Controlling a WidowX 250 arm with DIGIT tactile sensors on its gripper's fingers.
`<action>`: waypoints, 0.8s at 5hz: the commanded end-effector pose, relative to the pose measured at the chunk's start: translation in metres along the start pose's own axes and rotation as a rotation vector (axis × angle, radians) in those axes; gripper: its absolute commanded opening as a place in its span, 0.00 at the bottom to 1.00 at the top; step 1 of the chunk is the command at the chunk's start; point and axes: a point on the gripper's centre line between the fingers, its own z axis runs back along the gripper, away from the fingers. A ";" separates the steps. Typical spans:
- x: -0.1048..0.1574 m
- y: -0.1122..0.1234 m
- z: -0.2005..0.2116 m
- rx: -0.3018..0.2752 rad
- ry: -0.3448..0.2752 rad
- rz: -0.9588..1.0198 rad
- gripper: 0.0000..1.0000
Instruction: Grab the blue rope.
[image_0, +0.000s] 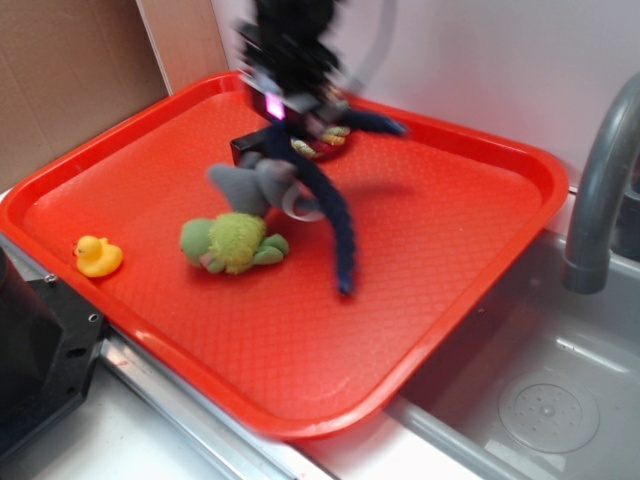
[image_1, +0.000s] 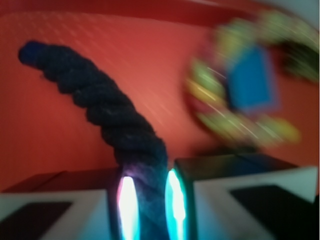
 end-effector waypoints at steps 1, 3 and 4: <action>-0.042 0.060 0.090 0.057 -0.069 0.306 0.00; -0.075 0.089 0.092 0.087 -0.127 0.468 0.00; -0.087 0.094 0.094 0.093 -0.141 0.515 0.00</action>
